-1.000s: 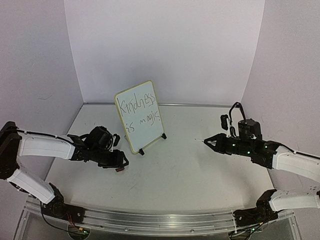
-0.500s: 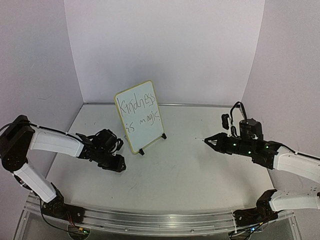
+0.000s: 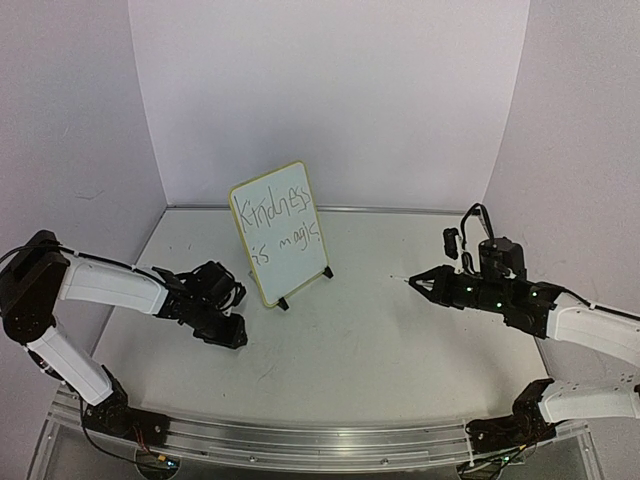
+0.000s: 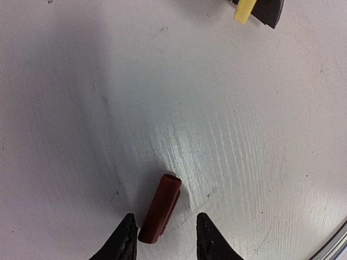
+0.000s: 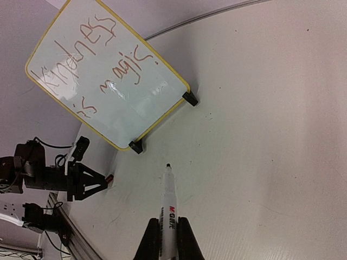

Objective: Write a sentence on the whiteboard
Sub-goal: Pick up the pen cap from the center of the board.

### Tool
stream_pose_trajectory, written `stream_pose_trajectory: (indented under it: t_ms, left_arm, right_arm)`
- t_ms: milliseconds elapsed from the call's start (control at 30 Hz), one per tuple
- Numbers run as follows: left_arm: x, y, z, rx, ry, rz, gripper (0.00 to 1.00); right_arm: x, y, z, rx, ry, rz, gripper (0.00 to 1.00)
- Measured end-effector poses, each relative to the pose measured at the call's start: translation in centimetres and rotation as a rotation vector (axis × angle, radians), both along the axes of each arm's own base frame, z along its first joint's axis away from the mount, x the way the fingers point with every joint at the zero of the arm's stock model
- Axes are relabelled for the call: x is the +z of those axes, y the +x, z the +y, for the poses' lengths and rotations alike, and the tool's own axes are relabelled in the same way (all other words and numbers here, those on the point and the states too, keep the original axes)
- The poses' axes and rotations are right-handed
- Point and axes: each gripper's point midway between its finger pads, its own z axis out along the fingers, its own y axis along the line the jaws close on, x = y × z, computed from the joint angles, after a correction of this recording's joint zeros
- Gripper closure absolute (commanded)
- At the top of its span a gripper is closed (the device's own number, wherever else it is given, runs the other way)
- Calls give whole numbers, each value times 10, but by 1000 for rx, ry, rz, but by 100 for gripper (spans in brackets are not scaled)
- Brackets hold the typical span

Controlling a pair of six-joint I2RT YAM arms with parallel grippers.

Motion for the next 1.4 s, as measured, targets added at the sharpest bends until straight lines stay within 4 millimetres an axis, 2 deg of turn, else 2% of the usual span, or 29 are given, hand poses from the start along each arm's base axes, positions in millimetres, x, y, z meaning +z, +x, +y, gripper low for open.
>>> stream_pose_trajectory:
  t_ms: [400, 567, 933, 1167, 1400]
  left_arm:
    - [-5, -13, 3, -14, 44, 31, 78]
    - [-6, -12, 4, -5, 53, 26, 84]
    - [-7, -6, -1, 0, 57, 22, 86]
    - [-6, -1, -2, 5, 60, 1, 100]
    - [-6, -2, -9, -48, 55, -16, 100]
  right_arm:
    - [-4, -1, -1, -5, -4, 8, 100]
    - [-5, -1, -2, -5, -6, 10, 100]
    - [-5, -1, -2, -7, -7, 10, 100]
    - [-9, -1, -2, -4, -17, 19, 100]
    - [-23, -13, 5, 80, -54, 82, 100]
